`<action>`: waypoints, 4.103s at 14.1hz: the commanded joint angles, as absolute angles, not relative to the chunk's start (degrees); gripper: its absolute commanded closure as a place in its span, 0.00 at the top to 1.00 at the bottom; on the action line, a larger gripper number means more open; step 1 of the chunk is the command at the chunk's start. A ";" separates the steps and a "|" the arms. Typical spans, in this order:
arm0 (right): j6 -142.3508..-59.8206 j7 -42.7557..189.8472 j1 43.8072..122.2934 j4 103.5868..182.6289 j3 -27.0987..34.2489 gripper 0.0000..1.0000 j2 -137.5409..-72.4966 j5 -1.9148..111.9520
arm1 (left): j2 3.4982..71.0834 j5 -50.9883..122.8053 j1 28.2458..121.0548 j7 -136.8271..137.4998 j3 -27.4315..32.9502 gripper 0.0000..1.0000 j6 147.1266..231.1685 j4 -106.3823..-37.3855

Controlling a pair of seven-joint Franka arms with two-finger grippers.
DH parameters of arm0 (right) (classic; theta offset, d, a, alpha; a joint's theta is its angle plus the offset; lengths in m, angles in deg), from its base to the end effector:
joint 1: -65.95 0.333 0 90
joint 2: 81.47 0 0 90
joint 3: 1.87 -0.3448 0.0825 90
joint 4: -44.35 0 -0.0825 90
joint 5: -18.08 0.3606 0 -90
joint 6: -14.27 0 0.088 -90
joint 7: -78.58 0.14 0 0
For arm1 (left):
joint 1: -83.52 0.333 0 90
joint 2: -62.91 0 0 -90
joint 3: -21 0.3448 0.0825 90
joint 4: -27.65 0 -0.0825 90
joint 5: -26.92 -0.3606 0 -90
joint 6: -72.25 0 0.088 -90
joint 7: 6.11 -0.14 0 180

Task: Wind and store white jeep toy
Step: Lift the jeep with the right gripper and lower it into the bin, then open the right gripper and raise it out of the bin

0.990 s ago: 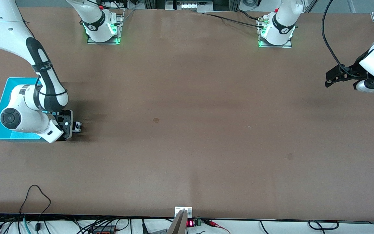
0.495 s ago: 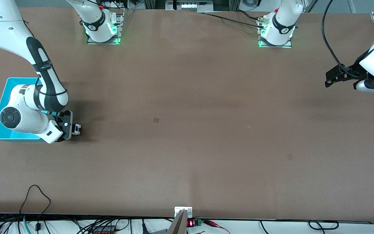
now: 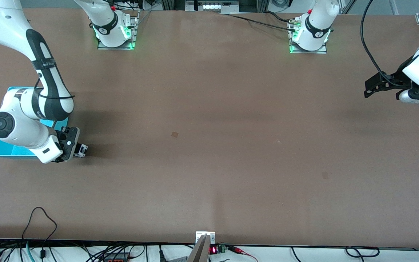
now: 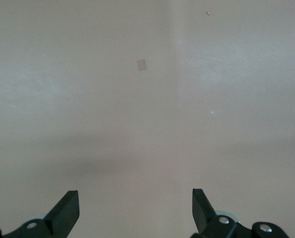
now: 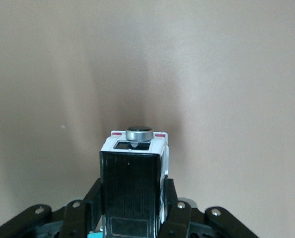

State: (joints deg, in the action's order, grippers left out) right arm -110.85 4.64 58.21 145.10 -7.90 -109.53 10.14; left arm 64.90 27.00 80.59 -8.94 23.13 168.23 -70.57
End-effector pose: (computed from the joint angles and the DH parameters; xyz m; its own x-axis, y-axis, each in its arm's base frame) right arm 0.6461 -0.0341 0.2930 0.2333 0.9696 -0.0737 0.9706 -0.2368 -0.0437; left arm 0.5252 -0.0072 0.5829 0.9980 -0.0632 -0.0042 -0.0632 -0.9980 0.0029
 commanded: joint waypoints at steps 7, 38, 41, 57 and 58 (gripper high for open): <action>-84.46 39.59 53.92 136.11 -4.70 0.00 -105.02 11.57 | 64.85 27.53 81.24 -9.01 22.58 1.00 167.17 -69.64; -123.10 55.73 42.66 167.31 2.26 0.18 -103.17 13.60 | 64.93 27.53 81.06 -9.01 22.49 1.00 167.08 -69.64; -122.75 54.16 43.01 165.99 2.26 0.45 -103.00 13.60 | 64.93 27.62 81.15 -9.01 22.49 1.00 167.08 -69.64; -93.08 58.33 47.39 142.11 1.47 1.00 -102.03 14.30 | 64.93 27.62 81.06 -9.01 22.49 1.00 166.99 -69.64; -91.48 61.32 48.71 140.60 1.47 1.00 -102.03 14.48 | 64.93 27.53 81.06 -9.01 22.40 1.00 166.99 -69.64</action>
